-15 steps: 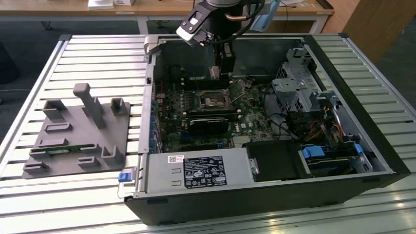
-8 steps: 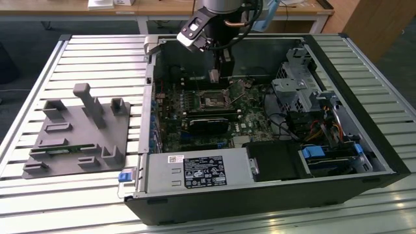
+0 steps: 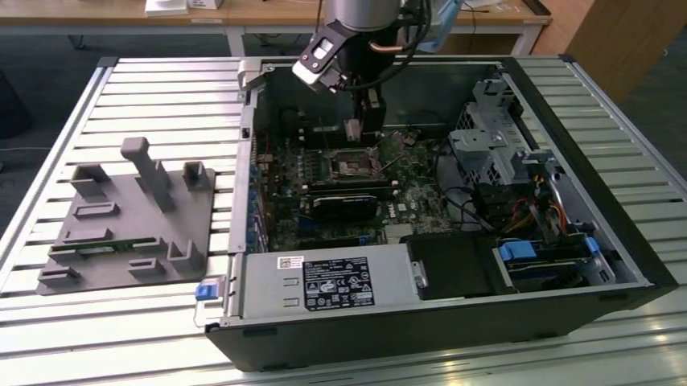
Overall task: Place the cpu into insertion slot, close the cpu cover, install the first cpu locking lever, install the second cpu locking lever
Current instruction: 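Place the cpu into insertion slot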
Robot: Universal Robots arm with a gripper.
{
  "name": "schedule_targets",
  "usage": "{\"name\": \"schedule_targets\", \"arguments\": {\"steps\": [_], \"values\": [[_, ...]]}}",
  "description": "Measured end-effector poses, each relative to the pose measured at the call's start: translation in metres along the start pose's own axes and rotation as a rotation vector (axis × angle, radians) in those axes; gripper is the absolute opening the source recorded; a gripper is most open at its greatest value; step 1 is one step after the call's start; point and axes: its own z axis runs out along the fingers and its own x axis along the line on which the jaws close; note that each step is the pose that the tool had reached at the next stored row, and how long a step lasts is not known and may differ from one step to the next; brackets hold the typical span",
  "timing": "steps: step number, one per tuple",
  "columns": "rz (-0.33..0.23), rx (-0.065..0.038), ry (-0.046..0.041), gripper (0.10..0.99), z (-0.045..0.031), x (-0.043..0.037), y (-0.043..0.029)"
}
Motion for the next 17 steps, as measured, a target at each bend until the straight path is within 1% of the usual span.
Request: {"name": "schedule_targets", "arguments": {"steps": [8, 11, 17], "values": [[-0.001, 0.0, 0.0001, 0.541, 0.0123, 0.0003, -0.001], [-0.001, 0.0, 0.0001, 0.541, 0.0143, 0.0003, -0.0012], [-0.001, 0.0, 0.0, 0.541, 0.0156, 0.0003, -0.0013]]}}
